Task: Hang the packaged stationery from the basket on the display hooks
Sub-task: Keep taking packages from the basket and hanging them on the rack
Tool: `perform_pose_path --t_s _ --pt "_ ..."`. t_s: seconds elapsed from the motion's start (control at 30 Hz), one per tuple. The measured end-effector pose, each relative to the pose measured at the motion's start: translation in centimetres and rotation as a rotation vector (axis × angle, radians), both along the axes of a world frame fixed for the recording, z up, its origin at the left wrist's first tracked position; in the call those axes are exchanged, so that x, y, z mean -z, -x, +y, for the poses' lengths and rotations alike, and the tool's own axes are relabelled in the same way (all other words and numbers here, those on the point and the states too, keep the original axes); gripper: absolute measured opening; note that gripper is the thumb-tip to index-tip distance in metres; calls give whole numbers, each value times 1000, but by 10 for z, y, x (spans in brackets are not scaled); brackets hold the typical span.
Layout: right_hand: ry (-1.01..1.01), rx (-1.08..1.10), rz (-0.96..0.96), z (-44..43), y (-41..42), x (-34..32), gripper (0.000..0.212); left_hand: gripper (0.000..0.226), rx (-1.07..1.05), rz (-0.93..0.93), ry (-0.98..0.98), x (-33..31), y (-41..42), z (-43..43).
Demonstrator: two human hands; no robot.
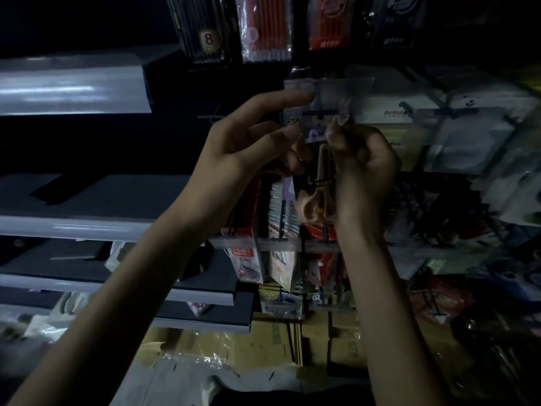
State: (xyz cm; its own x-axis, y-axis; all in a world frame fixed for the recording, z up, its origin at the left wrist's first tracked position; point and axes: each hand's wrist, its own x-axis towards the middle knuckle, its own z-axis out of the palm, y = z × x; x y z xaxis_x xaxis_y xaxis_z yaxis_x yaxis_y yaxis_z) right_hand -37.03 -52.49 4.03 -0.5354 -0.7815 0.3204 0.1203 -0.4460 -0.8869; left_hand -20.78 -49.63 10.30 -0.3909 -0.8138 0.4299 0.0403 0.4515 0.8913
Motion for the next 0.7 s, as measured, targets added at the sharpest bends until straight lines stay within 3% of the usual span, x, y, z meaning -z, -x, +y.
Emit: perform_pose_path --t_s 0.37,0.5,0.7 --pt "41 63 13 -10 1 5 16 39 23 62 57 12 3 -5" --pt "-12 30 31 -12 5 7 14 26 -6 106 74 26 -2 -9" --pt "-78 -59 -44 -12 11 6 11 22 -294 62 36 73 7 -16"
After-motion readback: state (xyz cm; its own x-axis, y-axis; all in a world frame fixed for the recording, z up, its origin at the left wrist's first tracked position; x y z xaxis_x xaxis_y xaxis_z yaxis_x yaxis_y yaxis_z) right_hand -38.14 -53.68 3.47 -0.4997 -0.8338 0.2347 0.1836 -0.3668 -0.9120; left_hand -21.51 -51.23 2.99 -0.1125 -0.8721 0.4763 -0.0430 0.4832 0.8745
